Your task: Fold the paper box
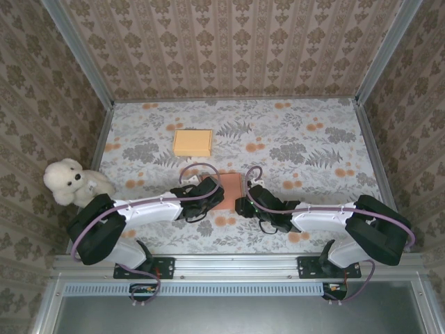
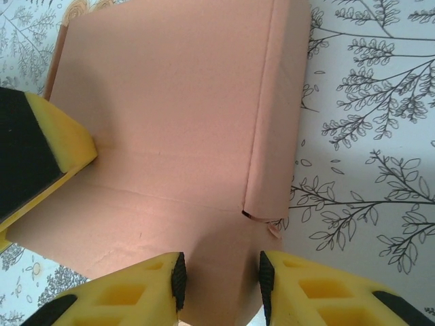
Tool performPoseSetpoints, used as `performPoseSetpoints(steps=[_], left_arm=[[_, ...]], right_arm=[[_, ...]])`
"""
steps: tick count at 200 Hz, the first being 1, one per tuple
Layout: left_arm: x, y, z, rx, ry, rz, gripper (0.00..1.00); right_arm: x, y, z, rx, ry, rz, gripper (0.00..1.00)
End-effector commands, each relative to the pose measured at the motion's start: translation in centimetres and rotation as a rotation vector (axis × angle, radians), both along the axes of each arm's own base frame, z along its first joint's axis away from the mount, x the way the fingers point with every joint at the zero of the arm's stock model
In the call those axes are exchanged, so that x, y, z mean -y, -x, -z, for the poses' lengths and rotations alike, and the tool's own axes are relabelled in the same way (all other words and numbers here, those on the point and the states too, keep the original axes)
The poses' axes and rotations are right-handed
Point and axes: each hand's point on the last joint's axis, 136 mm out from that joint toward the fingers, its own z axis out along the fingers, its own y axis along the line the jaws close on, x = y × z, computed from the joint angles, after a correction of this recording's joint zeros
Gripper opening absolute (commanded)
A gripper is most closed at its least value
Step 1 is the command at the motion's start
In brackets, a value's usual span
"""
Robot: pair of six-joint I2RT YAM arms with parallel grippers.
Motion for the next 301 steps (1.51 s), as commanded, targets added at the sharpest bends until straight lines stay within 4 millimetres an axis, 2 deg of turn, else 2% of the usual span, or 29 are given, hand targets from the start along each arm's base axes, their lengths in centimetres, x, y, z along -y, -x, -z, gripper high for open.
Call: performPoseSetpoints(steps=[1, 35, 61, 104, 165, 301], left_arm=[[-3.4, 1.7, 3.2, -0.097, -0.159, -0.010, 0.73], [-3.4, 1.7, 3.2, -0.097, -0.156, -0.010, 0.73], [-3.5, 1.7, 3.3, -0.099, -0.157, -0.010, 0.73], [-3.4, 1.7, 3.6, -0.104, -0.151, -0.012, 0.73], [-3.5, 1.7, 4.3, -0.121, -0.150, -0.014, 0.72], [-4.2, 2.1, 4.9, -0.140, -0.169, -0.009, 0.72]], right_arm=[[-0.5, 0.9, -0.1, -0.025, -0.042, -0.024, 0.37], [-0.6, 0.8, -0.1, -0.022, -0.046, -0.026, 0.37], [0.1, 0.3, 0.4, 0.010, 0.003, -0.014, 0.36], [-0.1, 0.0, 1.7, 0.027, 0.029, -0.032, 0.36], [1.8, -0.4, 2.6, 0.085, 0.114, 0.002, 0.36], [1.3, -1.0, 3.9, 0.162, 0.130, -0.042, 0.34]])
